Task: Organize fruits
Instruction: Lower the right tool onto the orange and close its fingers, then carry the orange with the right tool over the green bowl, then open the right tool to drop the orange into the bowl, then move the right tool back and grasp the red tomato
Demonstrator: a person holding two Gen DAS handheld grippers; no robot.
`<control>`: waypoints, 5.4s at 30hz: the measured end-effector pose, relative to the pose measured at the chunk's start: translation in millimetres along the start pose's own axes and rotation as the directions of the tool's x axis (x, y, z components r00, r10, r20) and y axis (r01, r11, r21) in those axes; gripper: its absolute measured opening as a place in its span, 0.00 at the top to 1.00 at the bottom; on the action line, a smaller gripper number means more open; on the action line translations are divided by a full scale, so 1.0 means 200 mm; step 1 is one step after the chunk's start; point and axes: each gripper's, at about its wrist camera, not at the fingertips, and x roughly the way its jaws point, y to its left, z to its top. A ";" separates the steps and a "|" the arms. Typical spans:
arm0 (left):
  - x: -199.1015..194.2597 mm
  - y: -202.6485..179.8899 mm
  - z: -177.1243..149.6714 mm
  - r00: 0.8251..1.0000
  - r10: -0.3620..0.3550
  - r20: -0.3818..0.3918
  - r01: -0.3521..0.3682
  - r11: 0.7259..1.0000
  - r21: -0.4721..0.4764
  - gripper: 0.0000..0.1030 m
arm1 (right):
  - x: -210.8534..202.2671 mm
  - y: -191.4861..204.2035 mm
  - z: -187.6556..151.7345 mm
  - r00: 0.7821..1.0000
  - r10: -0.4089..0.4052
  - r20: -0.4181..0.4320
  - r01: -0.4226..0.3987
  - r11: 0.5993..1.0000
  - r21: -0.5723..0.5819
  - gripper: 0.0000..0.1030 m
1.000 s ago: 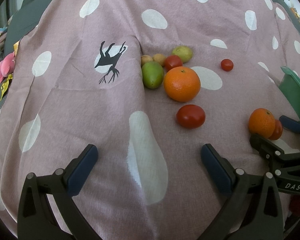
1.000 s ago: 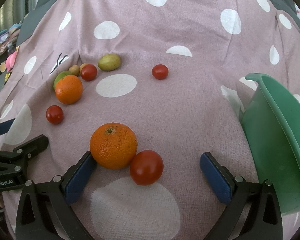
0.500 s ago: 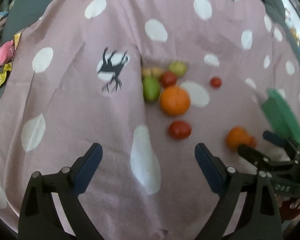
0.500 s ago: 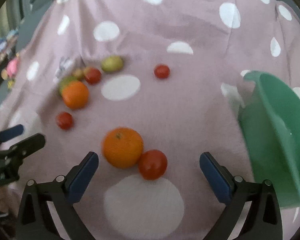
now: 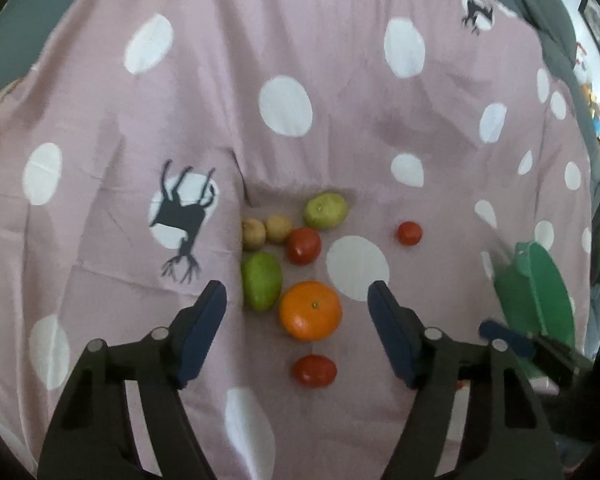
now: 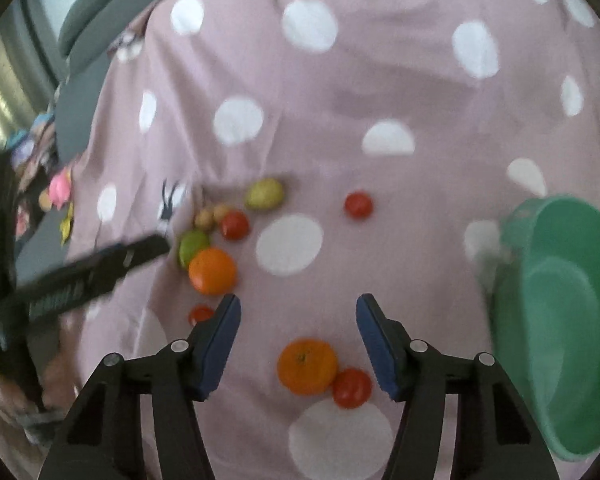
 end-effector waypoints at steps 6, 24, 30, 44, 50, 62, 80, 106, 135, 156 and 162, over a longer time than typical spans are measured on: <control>0.13 -0.03 0.01 0.998 0.020 -0.067 -0.019 1.000 0.018 0.32 | 0.10 -0.06 -0.06 0.997 0.017 -0.080 -0.014 0.999 0.030 0.40; 0.26 -0.05 -0.02 0.993 0.041 -0.109 -0.039 0.999 0.026 0.56 | 0.18 -0.05 -0.11 0.995 -0.009 -0.104 0.009 1.000 0.000 0.58; 0.29 -0.04 -0.05 0.993 0.019 -0.114 -0.020 1.000 -0.006 0.56 | 0.19 -0.07 -0.10 0.996 0.006 -0.094 -0.002 0.999 0.035 0.59; -0.01 -0.10 -0.12 0.998 -0.058 -0.020 0.059 0.998 0.031 0.56 | 0.03 -0.10 -0.06 0.996 0.084 0.024 -0.086 0.990 0.111 0.58; -0.09 -0.24 -0.15 0.995 -0.094 0.017 0.091 0.990 0.105 0.56 | -0.12 -0.14 -0.03 0.990 0.090 0.113 -0.106 0.983 0.148 0.58; -0.17 -0.57 -0.20 0.987 -0.148 0.064 0.127 0.960 0.247 0.56 | -0.41 -0.32 -0.03 0.961 0.037 0.275 -0.098 0.972 0.214 0.58; -0.11 -1.08 -0.23 0.973 -0.229 0.036 0.199 0.905 0.377 0.56 | -0.69 -0.75 -0.13 0.914 -0.163 0.371 -0.011 0.905 0.425 0.58; 0.12 -1.37 -0.33 0.969 -0.232 -0.086 0.246 0.865 0.438 0.56 | -0.65 -1.03 -0.25 0.923 -0.286 0.258 0.088 0.808 0.583 0.58; -0.06 -1.29 -0.32 0.960 -0.280 -0.021 0.261 0.861 0.437 0.35 | -0.65 -0.98 -0.21 0.919 -0.326 0.221 0.156 0.818 0.554 0.51; -0.26 -0.16 -0.17 0.996 -0.009 0.090 0.001 0.996 0.088 0.33 | -0.36 -0.21 0.06 0.976 0.068 0.208 -0.093 0.989 0.113 0.48; -0.21 0.02 -0.16 0.998 -0.013 0.059 0.013 1.000 0.002 0.51 | -0.13 -0.01 0.06 0.986 0.142 0.083 -0.145 0.989 0.030 0.48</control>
